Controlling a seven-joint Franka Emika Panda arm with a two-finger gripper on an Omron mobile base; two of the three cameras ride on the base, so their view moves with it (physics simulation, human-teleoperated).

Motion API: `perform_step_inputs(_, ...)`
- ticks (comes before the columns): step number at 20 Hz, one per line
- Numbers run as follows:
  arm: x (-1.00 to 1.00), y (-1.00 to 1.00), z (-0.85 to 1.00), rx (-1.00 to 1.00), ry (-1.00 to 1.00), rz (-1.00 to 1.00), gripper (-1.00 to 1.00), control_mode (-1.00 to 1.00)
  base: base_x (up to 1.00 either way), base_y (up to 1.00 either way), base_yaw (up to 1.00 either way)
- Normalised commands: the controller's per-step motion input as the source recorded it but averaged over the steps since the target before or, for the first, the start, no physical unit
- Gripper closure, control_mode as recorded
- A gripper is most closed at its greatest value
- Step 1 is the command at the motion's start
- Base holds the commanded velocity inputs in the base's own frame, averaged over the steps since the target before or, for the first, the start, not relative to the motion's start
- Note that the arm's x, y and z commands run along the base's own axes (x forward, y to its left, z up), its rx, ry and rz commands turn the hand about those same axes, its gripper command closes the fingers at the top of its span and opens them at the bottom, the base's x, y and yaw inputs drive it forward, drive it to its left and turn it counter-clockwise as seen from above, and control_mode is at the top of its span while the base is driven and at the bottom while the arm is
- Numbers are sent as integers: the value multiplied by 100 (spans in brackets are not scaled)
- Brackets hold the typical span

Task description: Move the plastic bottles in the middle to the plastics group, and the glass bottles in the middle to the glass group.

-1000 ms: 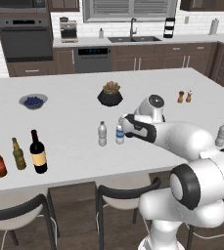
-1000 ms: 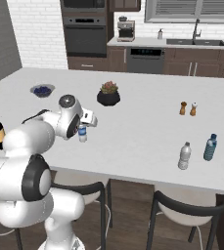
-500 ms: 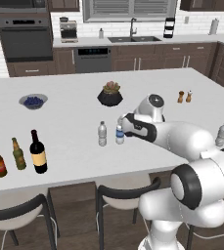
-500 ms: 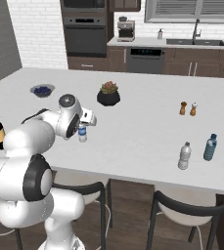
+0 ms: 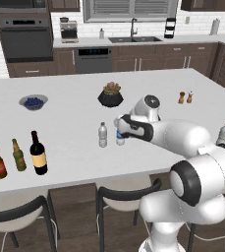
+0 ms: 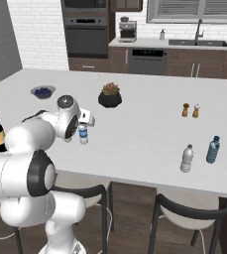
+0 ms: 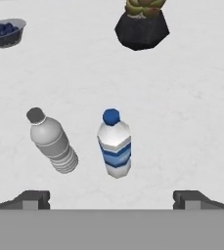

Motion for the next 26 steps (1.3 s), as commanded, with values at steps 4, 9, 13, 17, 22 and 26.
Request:
perform_step_inputs(4, 32, 0, 0, -2, 0, 0, -100, -100, 0, 0, 0)
perform_step_inputs(9, 13, 2, 0, 0, 0, 0, -100, -100, 0, 0, 0)
perform_step_inputs(13, 6, 0, -2, 0, 0, 0, -100, -100, 0, 0, 0)
perform_step_inputs(17, 9, 0, -15, 0, 0, 0, -100, -100, 0, 0, 0)
perform_step_inputs(22, 6, 2, -23, -2, 0, 0, -100, -100, 0, 0, 0)
perform_step_inputs(26, 2, 11, -20, -4, 0, 0, -100, -100, 0, 0, 0)
